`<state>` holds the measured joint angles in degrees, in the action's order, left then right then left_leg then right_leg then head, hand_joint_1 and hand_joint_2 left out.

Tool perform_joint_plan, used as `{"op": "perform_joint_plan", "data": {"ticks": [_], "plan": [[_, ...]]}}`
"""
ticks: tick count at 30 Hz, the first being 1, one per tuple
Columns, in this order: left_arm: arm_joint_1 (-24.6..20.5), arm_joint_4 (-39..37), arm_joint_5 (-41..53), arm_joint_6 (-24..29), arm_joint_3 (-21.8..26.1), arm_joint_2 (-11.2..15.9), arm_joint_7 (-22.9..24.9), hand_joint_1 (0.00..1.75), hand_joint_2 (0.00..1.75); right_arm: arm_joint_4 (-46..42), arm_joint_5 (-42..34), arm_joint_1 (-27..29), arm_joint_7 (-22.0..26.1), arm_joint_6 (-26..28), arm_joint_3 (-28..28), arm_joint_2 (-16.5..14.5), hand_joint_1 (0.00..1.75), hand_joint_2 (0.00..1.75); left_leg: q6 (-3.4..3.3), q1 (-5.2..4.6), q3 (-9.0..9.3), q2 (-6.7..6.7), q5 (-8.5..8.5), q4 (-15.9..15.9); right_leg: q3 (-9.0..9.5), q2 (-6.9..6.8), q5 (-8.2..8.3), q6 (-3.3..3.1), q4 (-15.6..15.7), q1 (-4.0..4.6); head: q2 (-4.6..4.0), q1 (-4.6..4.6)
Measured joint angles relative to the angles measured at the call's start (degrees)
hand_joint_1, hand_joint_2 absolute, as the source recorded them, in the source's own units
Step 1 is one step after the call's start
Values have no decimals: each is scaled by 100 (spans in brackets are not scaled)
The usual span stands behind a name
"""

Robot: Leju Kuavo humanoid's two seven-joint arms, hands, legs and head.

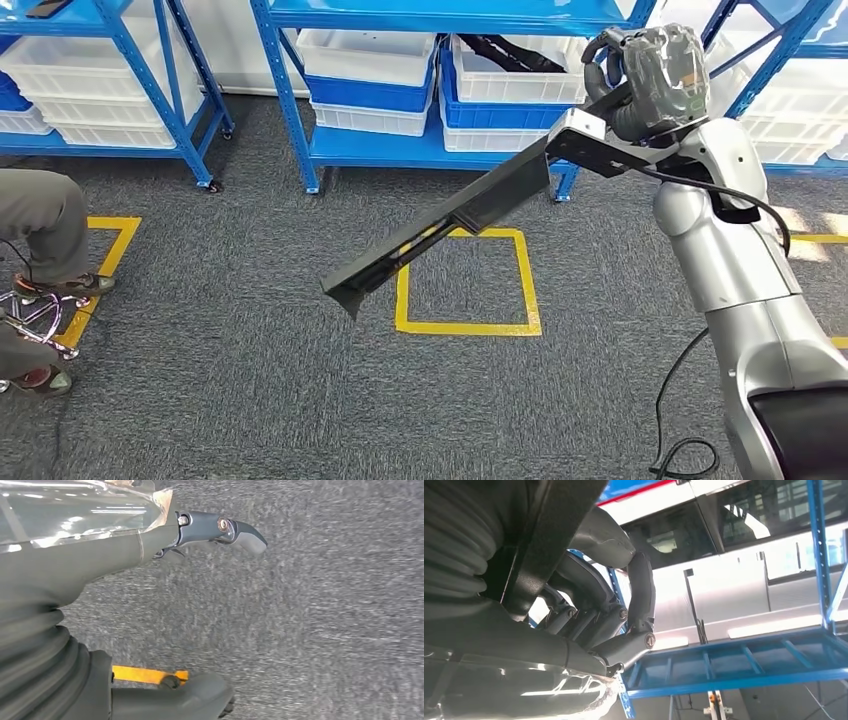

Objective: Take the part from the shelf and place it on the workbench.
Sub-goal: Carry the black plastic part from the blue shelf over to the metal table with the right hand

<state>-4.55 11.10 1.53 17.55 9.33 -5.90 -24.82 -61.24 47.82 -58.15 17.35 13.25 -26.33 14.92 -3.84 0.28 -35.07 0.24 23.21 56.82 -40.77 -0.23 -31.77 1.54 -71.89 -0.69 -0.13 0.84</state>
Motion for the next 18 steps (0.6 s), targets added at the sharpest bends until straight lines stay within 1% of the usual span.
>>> {"op": "perform_joint_plan", "data": {"ticks": [1,2,3,4,5,6,7,8,9,10,11,12,13,14,15,16,17,18], "plan": [[2,0,1,-1,6,0,-2,0,175,35,2,-3,1,8,-1,-4,175,175,4,-2,-74,1,-57,3,-10,0,-58,34,-206,-5,0,1],[3,0,1,-2,12,-1,-2,0,175,64,2,-5,1,15,-1,-7,175,175,15,-2,-150,1,-116,7,92,0,-12,88,-197,-8,0,-2],[4,0,2,-3,16,-2,-2,0,175,86,2,-8,1,20,-1,-8,175,175,29,-1,-219,0,-171,11,298,-1,96,140,31,-14,0,0],[4,0,6,-3,19,-2,0,0,175,99,2,-14,1,22,0,-10,175,175,50,-2,-279,-1,-224,19,593,-3,189,172,429,-20,0,-2],[3,0,11,-2,20,-1,2,0,175,108,3,-25,1,23,2,-16,175,175,78,-11,-340,-4,-276,33,917,-4,233,177,892,-12,0,-3],[4,0,18,-1,21,1,4,0,175,112,3,-33,1,26,6,-22,175,175,110,-19,-381,-5,-327,40,1139,2,234,154,1246,5,0,5],[6,0,25,1,21,2,6,0,175,117,4,-41,1,28,11,-28,175,175,144,-29,-409,-6,-375,47,1261,9,208,118,1477,25,0,7],[10,0,30,3,22,3,7,0,175,123,8,-44,1,31,15,-33,175,175,174,-35,-429,-7,-421,48,1283,18,194,80,1554,50,0,15],[17,0,34,6,22,4,8,0,175,132,14,-42,1,33,17,-35,175,175,205,-33,-440,-8,-465,41,1228,23,222,35,1546,39,0,23],[23,0,36,11,22,9,9,0,175,141,20,-46,1,33,16,-39,175,175,235,-22,-470,-14,-445,65,1200,17,261,-10,1547,13,0,22],[32,0,37,18,22,13,10,0,175,149,25,-51,1,33,15,-45,175,175,266,-9,-520,-19,-323,156,1171,9,315,-73,1546,-13,0,30],[39,0,38,23,22,16,13,0,175,155,29,-58,1,33,14,-52,175,175,300,6,-595,-25,-111,346,1123,1,377,-135,1549,-42,0,36],[43,0,39,27,22,17,14,0,175,158,31,-67,1,33,14,-62,175,175,336,25,-700,-29,188,675,1073,-5,442,-179,1545,-48,0,42],[46,0,41,30,22,15,16,0,175,161,32,-70,1,33,14,-70,175,175,369,37,-807,-31,472,1078,1004,-5,504,-210,1542,-46,0,49],[47,0,44,32,22,13,18,0,175,165,33,-69,1,32,13,-78,175,175,401,51,-889,-33,662,1458,937,-5,559,-212,1539,-43,0,51],[46,0,48,34,21,13,20,0,175,171,34,-67,1,32,12,-84,175,175,426,66,-911,-33,744,1720,871,-4,611,-201,1536,-41,0,51],[45,0,51,36,21,13,23,0,175,177,36,-63,1,31,11,-86,175,175,441,80,-832,-32,709,1769,813,-3,655,-184,1532,-42,0,52],[45,0,57,39,20,14,30,0,175,181,39,-62,-1,31,11,-86,175,175,446,97,-636,-31,602,1587,757,-1,697,-162,1524,-44,0,51]]}}
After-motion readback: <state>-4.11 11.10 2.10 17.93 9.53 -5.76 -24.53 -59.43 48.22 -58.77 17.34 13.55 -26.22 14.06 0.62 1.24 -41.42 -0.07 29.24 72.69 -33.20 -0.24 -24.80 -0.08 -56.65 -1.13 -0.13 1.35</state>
